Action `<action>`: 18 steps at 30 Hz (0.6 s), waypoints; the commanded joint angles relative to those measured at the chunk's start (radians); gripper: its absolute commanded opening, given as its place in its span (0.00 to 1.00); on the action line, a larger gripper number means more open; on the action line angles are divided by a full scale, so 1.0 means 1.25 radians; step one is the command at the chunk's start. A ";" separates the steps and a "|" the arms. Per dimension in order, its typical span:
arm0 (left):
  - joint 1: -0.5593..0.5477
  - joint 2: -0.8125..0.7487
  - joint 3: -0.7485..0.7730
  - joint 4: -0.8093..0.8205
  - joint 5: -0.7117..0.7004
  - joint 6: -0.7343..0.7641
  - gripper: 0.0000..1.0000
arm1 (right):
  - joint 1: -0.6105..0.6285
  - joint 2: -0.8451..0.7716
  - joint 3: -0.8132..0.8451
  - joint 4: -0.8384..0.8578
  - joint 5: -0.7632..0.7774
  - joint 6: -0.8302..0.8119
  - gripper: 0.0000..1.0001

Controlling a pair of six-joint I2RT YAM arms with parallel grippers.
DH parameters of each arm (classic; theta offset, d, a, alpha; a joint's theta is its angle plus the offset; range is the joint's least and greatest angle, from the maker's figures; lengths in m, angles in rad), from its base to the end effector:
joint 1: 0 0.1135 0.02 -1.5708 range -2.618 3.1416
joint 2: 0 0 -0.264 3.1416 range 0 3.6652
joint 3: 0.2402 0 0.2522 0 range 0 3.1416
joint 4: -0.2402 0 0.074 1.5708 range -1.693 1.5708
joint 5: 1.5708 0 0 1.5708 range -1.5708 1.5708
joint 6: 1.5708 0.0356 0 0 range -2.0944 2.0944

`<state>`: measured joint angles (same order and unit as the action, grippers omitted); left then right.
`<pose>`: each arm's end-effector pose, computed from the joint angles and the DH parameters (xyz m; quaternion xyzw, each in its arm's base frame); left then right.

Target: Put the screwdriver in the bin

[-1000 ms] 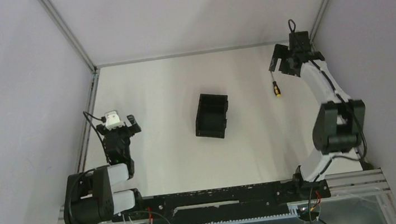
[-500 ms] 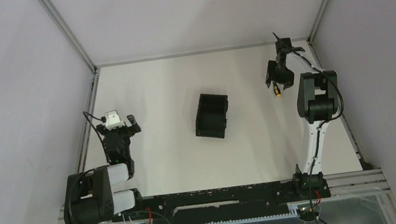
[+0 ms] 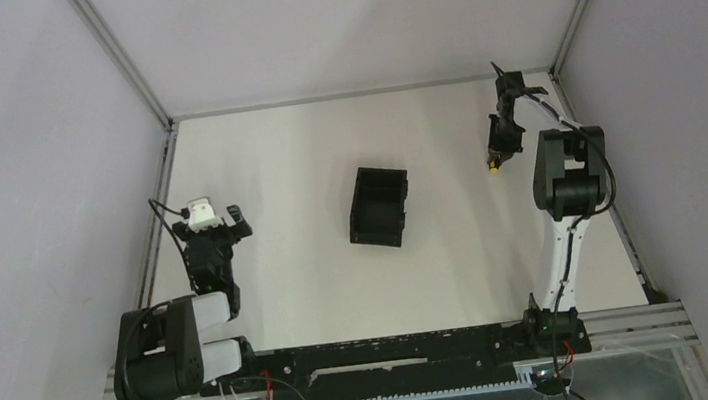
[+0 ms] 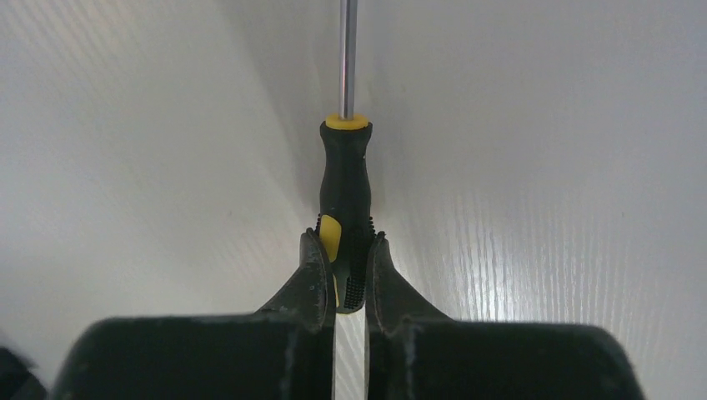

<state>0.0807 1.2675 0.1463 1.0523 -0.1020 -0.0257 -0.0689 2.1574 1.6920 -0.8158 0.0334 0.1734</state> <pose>0.2098 0.0206 0.1634 -0.0736 0.7272 0.0560 0.6802 0.4421 -0.0317 0.1720 0.1220 0.9819 -0.0090 0.1449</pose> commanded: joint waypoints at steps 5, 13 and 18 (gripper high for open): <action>-0.005 -0.007 0.029 0.021 -0.007 0.007 1.00 | 0.030 -0.274 -0.036 -0.069 -0.018 0.039 0.00; -0.005 -0.008 0.029 0.020 -0.007 0.007 1.00 | 0.209 -0.465 -0.132 -0.090 -0.051 0.126 0.00; -0.005 -0.008 0.029 0.021 -0.007 0.007 1.00 | 0.394 -0.513 -0.166 -0.045 -0.027 0.187 0.00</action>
<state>0.0807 1.2675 0.1463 1.0523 -0.1020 -0.0257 0.2832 1.5436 1.5105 -0.8928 -0.0090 0.3176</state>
